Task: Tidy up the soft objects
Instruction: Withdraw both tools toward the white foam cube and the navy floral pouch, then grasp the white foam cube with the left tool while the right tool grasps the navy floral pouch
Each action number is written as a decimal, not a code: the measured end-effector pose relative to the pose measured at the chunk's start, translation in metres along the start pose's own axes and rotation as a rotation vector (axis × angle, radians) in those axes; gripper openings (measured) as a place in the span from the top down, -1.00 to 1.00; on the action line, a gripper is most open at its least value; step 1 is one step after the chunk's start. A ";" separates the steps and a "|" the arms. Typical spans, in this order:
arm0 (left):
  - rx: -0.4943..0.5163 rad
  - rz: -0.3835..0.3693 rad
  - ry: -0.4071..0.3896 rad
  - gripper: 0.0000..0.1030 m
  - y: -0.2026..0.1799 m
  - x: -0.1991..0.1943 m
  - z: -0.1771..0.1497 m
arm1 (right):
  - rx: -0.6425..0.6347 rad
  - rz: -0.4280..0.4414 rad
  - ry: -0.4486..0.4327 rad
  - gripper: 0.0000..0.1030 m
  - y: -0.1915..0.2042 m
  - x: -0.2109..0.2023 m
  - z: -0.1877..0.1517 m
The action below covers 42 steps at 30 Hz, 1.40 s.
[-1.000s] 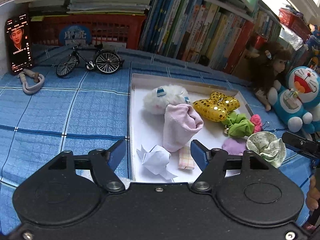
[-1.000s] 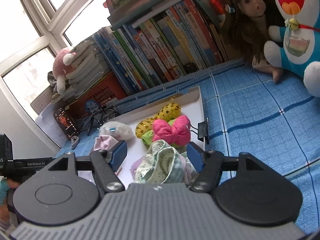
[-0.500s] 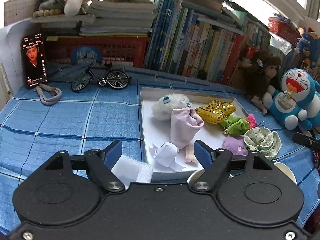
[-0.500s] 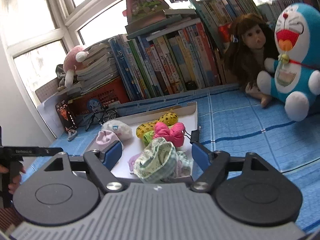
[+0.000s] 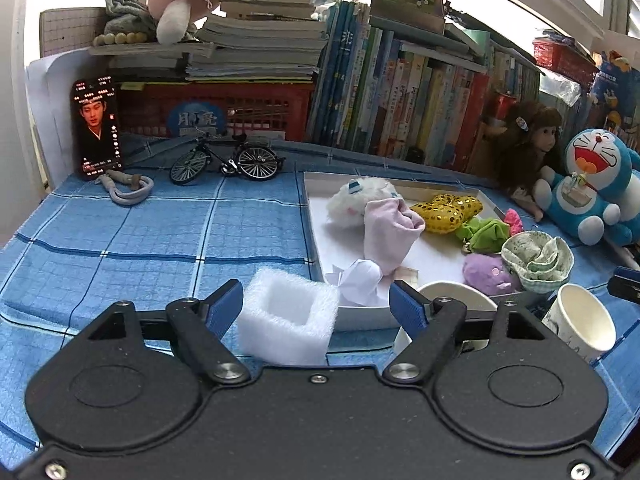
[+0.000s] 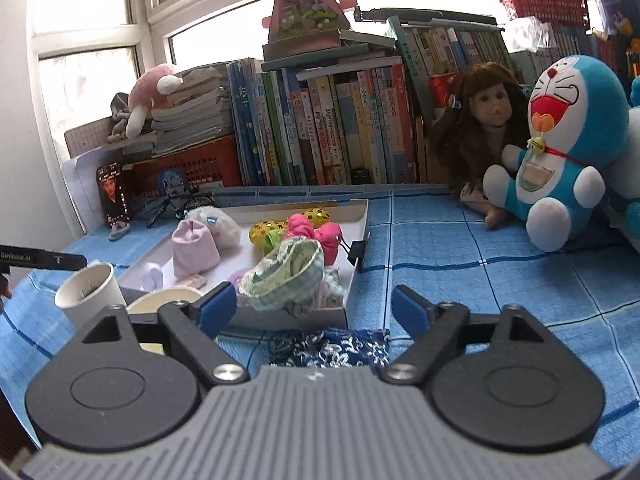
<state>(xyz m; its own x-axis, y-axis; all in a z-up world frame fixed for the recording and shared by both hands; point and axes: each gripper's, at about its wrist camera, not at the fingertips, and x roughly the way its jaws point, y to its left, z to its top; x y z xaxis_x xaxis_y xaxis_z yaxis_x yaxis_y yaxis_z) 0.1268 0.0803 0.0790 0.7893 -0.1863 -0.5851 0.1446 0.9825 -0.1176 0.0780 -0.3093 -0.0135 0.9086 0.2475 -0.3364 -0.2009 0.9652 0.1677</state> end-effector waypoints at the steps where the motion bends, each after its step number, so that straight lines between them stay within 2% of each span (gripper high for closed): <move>1: 0.000 0.002 -0.007 -0.54 0.001 -0.001 -0.003 | -0.007 -0.001 -0.002 -0.83 0.001 -0.001 -0.002; 9: -0.027 0.019 -0.023 -0.59 0.012 -0.005 -0.019 | -0.056 -0.014 -0.009 -0.89 0.006 -0.008 -0.019; 19: -0.001 0.073 -0.102 -0.67 0.020 -0.015 -0.040 | -0.081 -0.053 -0.005 -0.94 0.008 -0.009 -0.036; 28: 0.009 0.089 -0.078 -0.68 0.026 -0.009 -0.053 | -0.133 -0.077 0.018 -0.96 0.014 -0.004 -0.048; 42: -0.013 0.088 -0.058 -0.68 0.018 0.018 -0.048 | -0.297 -0.145 0.073 -0.95 0.031 0.015 -0.053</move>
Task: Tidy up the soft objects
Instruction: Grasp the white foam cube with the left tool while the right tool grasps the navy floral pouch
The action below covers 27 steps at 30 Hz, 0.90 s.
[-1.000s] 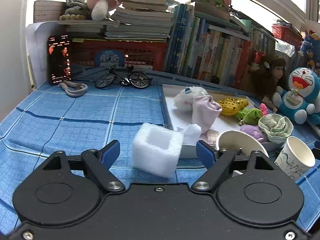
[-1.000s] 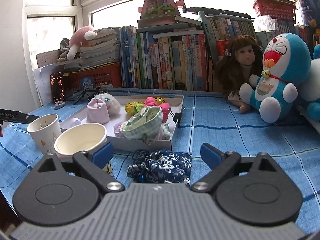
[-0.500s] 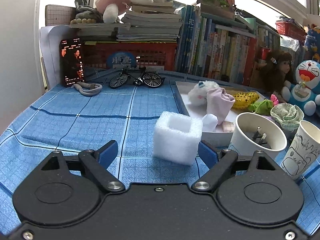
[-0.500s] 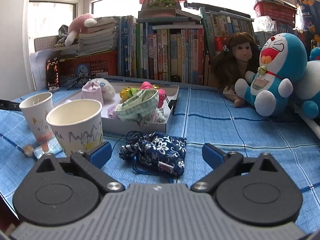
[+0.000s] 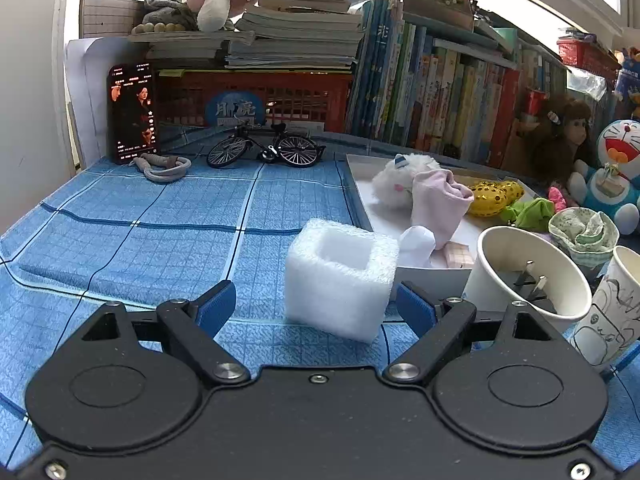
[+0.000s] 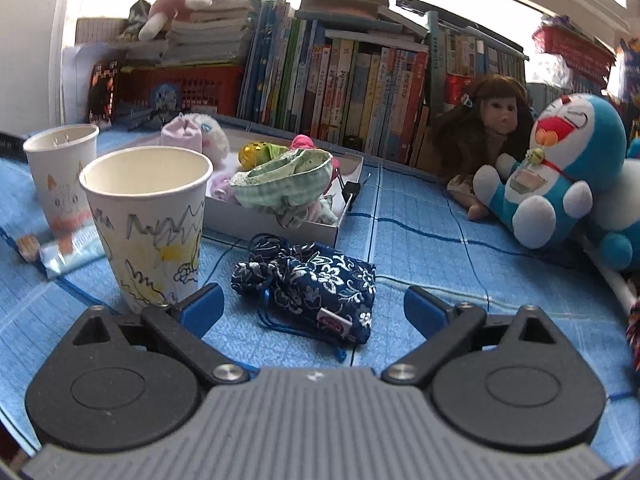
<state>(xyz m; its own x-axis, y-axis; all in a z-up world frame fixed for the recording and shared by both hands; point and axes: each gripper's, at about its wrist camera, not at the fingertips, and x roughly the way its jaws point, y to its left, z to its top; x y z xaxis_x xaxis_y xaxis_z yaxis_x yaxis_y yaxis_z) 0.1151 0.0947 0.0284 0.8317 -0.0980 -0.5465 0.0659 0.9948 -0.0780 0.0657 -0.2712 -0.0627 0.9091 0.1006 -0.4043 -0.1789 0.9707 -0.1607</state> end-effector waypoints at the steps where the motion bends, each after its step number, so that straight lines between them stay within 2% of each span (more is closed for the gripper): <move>1: -0.001 -0.002 0.000 -0.68 0.000 0.001 0.001 | -0.008 0.005 0.006 -0.94 -0.001 0.002 0.001; 5: -0.017 -0.006 0.001 -0.64 0.003 0.004 0.003 | -0.027 0.041 0.037 -0.81 -0.008 0.011 0.005; 13: -0.065 -0.046 0.018 -0.35 0.007 0.010 0.006 | -0.052 0.108 0.065 -0.56 -0.013 0.023 0.009; 16: -0.075 -0.050 0.020 -0.25 0.006 0.012 0.007 | -0.071 0.114 0.064 -0.52 -0.010 0.025 0.009; 20: -0.091 -0.050 0.028 -0.16 0.005 0.016 0.008 | -0.075 0.108 0.059 -0.12 -0.009 0.025 0.008; 27: -0.105 -0.047 0.026 -0.08 0.006 0.016 0.011 | -0.049 0.096 0.015 0.16 -0.013 0.016 0.008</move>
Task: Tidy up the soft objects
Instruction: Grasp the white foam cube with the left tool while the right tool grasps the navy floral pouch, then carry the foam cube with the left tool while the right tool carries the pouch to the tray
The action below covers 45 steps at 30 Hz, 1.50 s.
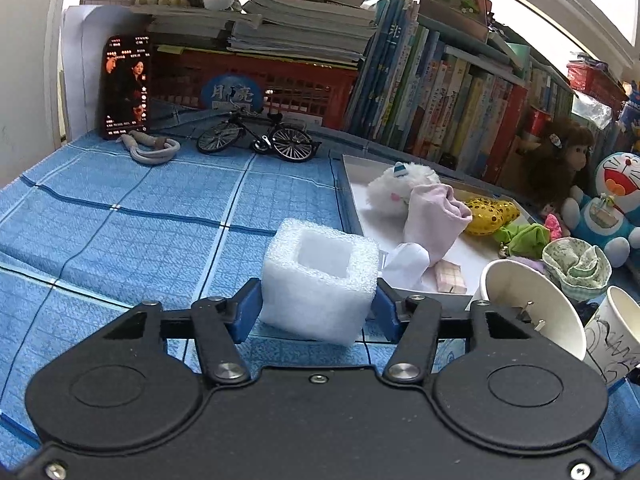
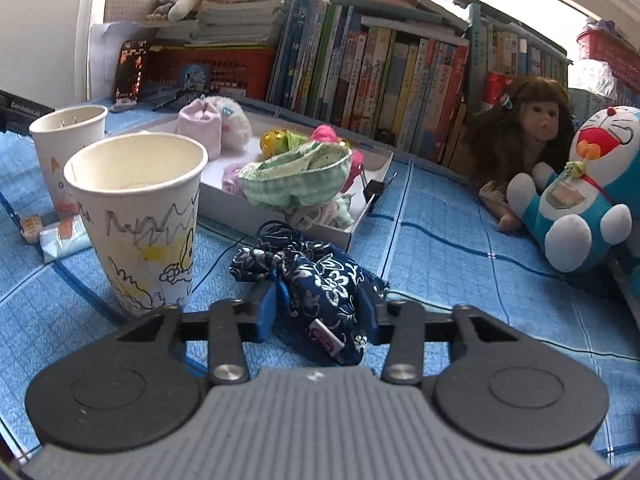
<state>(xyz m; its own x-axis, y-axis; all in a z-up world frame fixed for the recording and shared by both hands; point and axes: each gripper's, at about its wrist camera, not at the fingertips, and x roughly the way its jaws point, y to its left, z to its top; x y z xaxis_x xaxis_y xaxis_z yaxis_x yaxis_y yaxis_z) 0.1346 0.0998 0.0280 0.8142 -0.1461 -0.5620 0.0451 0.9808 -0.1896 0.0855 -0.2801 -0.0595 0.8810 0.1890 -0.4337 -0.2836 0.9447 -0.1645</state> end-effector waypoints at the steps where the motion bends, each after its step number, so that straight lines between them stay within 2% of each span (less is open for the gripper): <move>1: 0.004 0.003 -0.005 -0.08 0.000 -0.001 0.000 | 0.005 -0.007 -0.009 0.20 -0.001 -0.002 0.000; 7: 0.020 0.005 -0.023 -0.08 -0.001 -0.011 0.003 | 0.060 -0.028 -0.033 0.28 -0.009 -0.009 0.004; 12: 0.051 -0.006 -0.012 -0.10 -0.002 -0.025 -0.003 | 0.093 -0.023 -0.008 0.27 -0.016 -0.015 0.001; 15: 0.093 -0.002 0.008 -0.11 -0.003 -0.033 -0.013 | 0.085 -0.014 0.001 -0.01 -0.018 -0.020 -0.004; 16: 0.109 0.004 0.012 -0.13 -0.004 -0.035 -0.016 | 0.078 -0.010 -0.004 -0.20 -0.019 -0.022 -0.006; 18: 0.131 0.014 0.019 -0.33 -0.005 -0.037 -0.021 | 0.056 -0.019 -0.011 -0.38 -0.018 -0.023 -0.006; 20: 0.138 0.026 0.009 -0.38 -0.006 -0.037 -0.024 | 0.037 -0.036 -0.009 -0.54 -0.017 -0.020 -0.004; 25: 0.145 0.048 -0.014 -0.50 -0.008 -0.030 -0.023 | 0.053 -0.018 0.016 -0.66 -0.018 -0.004 -0.003; 32: 0.154 0.054 0.006 -0.49 -0.010 -0.016 -0.022 | 0.085 0.018 0.046 -0.73 -0.023 0.011 -0.001; 34: 0.149 0.039 0.016 -0.40 -0.010 -0.014 -0.022 | 0.105 0.039 0.056 -0.73 -0.026 0.013 -0.001; 36: 0.138 0.025 0.033 -0.15 -0.010 -0.013 -0.022 | 0.128 0.070 0.063 -0.57 -0.028 0.013 -0.001; 37: 0.128 0.019 0.041 -0.15 -0.009 -0.013 -0.022 | 0.141 0.079 0.061 -0.47 -0.030 0.012 -0.001; 38: 0.120 0.016 0.043 -0.14 -0.009 -0.014 -0.022 | 0.147 0.078 0.056 -0.20 -0.030 0.010 -0.002; 41: 0.121 0.021 0.034 -0.14 -0.009 -0.019 -0.018 | 0.184 0.063 0.022 0.01 -0.032 0.003 -0.002; 45: 0.132 0.024 0.009 -0.13 -0.011 -0.029 -0.009 | 0.221 0.036 -0.008 0.15 -0.037 -0.004 0.002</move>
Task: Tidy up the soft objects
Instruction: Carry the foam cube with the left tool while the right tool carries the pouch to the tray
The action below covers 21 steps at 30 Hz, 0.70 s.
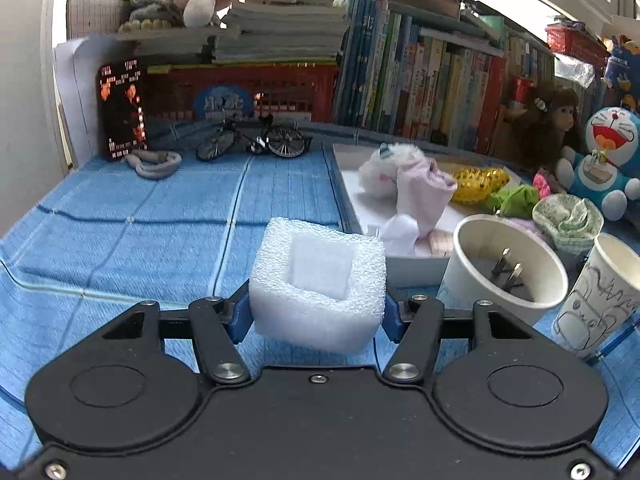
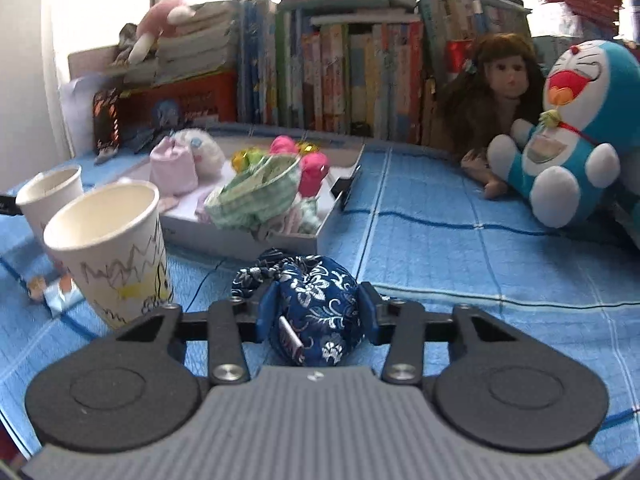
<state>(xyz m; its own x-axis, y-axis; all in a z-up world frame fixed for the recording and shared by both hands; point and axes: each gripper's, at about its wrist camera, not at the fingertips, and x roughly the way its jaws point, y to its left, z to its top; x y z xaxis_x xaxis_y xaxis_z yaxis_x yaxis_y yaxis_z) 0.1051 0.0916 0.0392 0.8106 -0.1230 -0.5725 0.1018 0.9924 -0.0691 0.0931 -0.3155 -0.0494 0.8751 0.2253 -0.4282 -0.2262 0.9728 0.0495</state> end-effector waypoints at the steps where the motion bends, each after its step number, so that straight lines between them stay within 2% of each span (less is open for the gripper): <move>1: 0.002 0.002 -0.006 -0.13 0.000 -0.003 0.003 | 0.013 -0.013 -0.012 0.18 -0.001 -0.003 0.003; 5: 0.001 -0.007 -0.019 -0.13 -0.002 -0.010 0.019 | 0.048 -0.063 -0.045 0.29 -0.005 -0.011 0.015; 10: 0.007 -0.032 -0.018 -0.13 -0.008 -0.014 0.039 | 0.087 -0.103 -0.088 0.31 -0.007 -0.021 0.038; 14: 0.023 -0.073 -0.008 -0.13 -0.017 -0.012 0.056 | 0.092 -0.072 -0.110 0.31 -0.006 -0.024 0.060; 21: 0.010 -0.155 0.085 -0.13 -0.030 0.007 0.089 | 0.054 0.044 -0.104 0.30 0.020 -0.015 0.101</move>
<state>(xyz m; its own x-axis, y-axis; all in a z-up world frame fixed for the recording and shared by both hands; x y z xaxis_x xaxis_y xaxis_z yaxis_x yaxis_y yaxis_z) 0.1593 0.0606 0.1098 0.7332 -0.2738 -0.6224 0.2280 0.9613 -0.1543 0.1187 -0.2942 0.0495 0.9050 0.2697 -0.3290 -0.2447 0.9626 0.1160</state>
